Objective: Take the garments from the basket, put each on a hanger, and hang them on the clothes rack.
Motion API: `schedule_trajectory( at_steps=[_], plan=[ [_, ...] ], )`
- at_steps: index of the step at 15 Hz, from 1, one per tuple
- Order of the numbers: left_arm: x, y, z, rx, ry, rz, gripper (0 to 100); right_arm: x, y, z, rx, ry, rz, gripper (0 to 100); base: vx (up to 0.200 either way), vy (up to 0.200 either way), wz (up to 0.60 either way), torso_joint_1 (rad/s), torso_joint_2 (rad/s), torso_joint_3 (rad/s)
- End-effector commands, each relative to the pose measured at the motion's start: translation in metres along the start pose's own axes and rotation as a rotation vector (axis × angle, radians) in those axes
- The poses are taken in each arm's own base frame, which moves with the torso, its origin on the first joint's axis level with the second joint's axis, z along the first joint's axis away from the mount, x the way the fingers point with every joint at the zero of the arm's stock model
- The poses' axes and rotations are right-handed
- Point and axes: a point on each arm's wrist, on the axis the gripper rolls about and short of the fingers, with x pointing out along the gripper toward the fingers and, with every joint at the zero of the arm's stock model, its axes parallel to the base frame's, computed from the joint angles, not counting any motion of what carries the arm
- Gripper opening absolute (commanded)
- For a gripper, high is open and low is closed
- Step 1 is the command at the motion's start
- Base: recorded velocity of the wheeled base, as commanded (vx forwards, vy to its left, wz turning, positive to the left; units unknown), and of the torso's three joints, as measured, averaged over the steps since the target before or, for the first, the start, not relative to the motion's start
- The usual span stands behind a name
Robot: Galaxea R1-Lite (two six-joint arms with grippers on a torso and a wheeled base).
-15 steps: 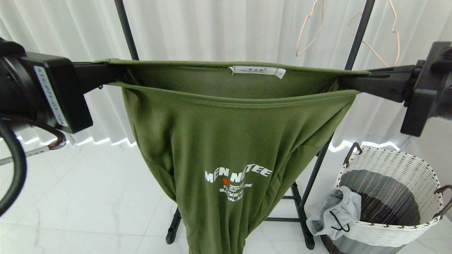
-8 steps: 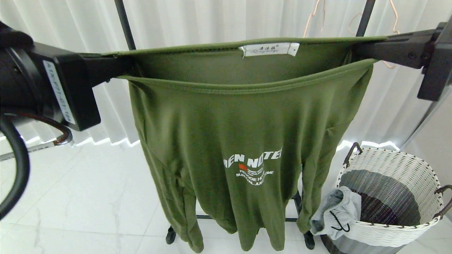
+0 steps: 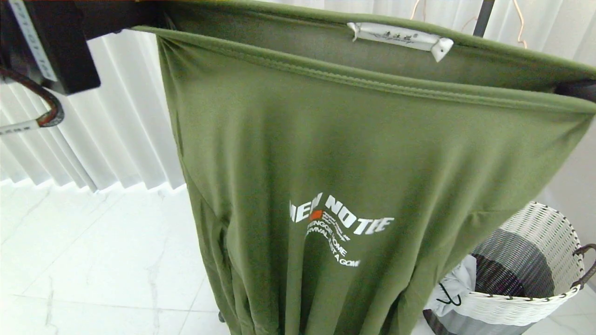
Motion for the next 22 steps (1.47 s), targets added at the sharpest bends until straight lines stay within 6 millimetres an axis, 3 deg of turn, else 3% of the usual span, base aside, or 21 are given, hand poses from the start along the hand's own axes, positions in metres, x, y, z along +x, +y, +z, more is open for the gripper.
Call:
schedule_trajectory(
  at_steps=[1, 5, 10, 13, 16, 19, 22],
  plan=[
    [0.015, -0.009, -0.001, 0.006, 0.015, -0.021, 0, -0.031, 0.008, -0.001, -0.014, -0.048, 0.098, 0, 0.0, 0.0, 0.0, 0.0, 0.0, 0.0],
    [0.034, -0.021, 0.0, 0.003, 0.022, -0.072, 0, -0.027, 0.024, -0.003, -0.048, -0.034, 0.262, 0, 0.0, 0.0, 0.0, 0.0, 0.0, 0.0],
    [0.031, -0.021, -0.003, -0.041, 0.039, -0.077, 0, -0.024, 0.025, -0.004, -0.049, -0.019, 0.255, 0, 0.0, 0.0, 0.0, 0.0, 0.0, 0.0],
    [0.016, -0.014, -0.006, -0.089, 0.119, -0.096, 0, -0.016, 0.022, -0.009, -0.044, 0.038, 0.132, 0, 0.0, 0.0, 0.0, 0.0, 0.0, 0.0],
    [-0.026, -0.012, -0.003, -0.141, 0.182, -0.23, 0, 0.009, 0.011, 0.0, -0.013, 0.008, -0.025, 0, 0.0, 0.0, 0.0, 0.0, 0.0, 0.0],
    [-0.047, -0.023, -0.001, -0.168, 0.187, -0.384, 0, 0.048, 0.006, 0.015, 0.009, -0.111, -0.091, 0, 0.0, 0.0, 0.0, 0.0, 0.0, 0.0],
    [-0.058, -0.036, 0.002, -0.167, 0.172, -0.51, 0, 0.064, 0.007, 0.02, 0.015, -0.16, -0.102, 0, 0.0, 0.0, 0.0, 0.0, 0.0, 0.0]
  ],
)
